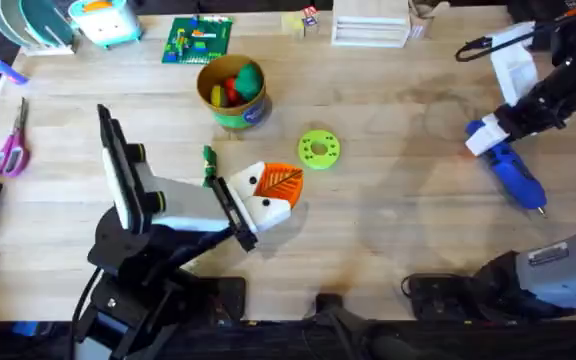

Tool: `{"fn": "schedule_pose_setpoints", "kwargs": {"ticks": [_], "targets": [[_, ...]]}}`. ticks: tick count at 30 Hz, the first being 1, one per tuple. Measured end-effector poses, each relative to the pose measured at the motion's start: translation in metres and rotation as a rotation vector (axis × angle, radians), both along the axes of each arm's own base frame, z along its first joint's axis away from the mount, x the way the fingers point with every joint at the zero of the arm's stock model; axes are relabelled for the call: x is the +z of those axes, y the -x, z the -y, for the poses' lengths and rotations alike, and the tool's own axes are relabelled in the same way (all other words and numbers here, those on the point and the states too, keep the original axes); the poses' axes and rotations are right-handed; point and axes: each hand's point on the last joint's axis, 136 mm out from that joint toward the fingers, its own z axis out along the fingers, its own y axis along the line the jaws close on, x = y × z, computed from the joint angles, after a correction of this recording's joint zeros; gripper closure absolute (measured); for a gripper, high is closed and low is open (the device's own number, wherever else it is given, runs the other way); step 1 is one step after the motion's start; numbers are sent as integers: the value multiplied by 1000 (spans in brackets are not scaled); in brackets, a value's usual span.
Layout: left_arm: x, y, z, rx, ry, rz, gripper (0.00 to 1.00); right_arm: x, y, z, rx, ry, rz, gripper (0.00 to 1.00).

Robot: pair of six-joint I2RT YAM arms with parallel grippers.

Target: Pick up the gripper from the table and insert it into the empty holder that is missing its gripper. Then pick up a screw, insert it into the mounting hole, and use the screwdriver to tighten it. Finally, clean up the table by picking up the vegetable and placing it into the bucket.

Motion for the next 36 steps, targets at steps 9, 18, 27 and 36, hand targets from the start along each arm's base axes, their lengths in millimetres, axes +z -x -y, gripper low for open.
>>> {"fn": "schedule_pose_setpoints", "kwargs": {"ticks": [9, 18, 27, 36], "targets": [[0, 0, 0, 0, 0, 0, 985, -2, -8, 10, 2, 37, 24, 980], [0, 0, 0, 0, 0, 0, 985, 5, -6, 3, 6, 14, 44, 975], [0, 0, 0, 0, 0, 0, 985, 87, -21, -12, -13, 73, 314, 975], [0, 0, 0, 0, 0, 0, 985, 193, -16, -52, -165, -39, 750, 975]]}}
